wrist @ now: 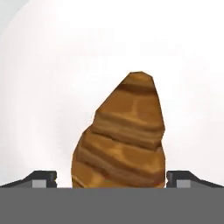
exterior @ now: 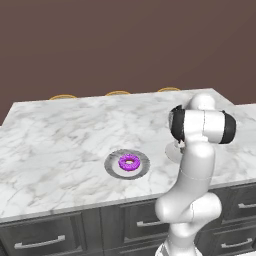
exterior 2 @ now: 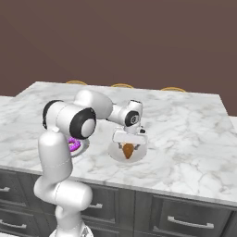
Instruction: Place the pastries on the plates.
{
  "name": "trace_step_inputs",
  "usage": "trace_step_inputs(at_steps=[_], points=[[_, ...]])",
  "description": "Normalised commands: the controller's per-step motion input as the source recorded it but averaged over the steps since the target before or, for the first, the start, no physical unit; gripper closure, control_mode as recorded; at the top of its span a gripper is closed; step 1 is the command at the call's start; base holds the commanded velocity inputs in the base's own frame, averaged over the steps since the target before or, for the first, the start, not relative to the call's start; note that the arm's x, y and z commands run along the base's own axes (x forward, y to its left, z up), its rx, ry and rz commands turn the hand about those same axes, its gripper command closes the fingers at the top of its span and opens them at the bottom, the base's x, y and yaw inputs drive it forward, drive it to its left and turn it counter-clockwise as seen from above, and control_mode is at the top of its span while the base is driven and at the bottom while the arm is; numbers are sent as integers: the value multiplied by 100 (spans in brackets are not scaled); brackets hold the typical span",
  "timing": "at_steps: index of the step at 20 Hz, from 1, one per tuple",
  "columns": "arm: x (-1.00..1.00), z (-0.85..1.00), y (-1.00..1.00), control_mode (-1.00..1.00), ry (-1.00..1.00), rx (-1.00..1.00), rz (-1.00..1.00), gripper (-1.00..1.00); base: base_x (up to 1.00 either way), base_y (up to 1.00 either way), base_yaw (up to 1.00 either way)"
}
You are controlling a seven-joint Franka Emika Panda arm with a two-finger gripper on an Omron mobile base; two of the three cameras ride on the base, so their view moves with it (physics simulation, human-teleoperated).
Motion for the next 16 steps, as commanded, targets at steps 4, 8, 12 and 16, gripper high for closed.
trace_step_inputs(at_steps=[4,8,12,16], points=[[-14,-79,1,-100,-6,-1,3,-100,0,0,0],[12,33,7,-100,-39,-18,9,-100,0,0,0],[4,85,13,-100,-16,-9,5,-100,0,0,0],[0,92,6,-100,-6,-4,0,-100,0,0,0]])
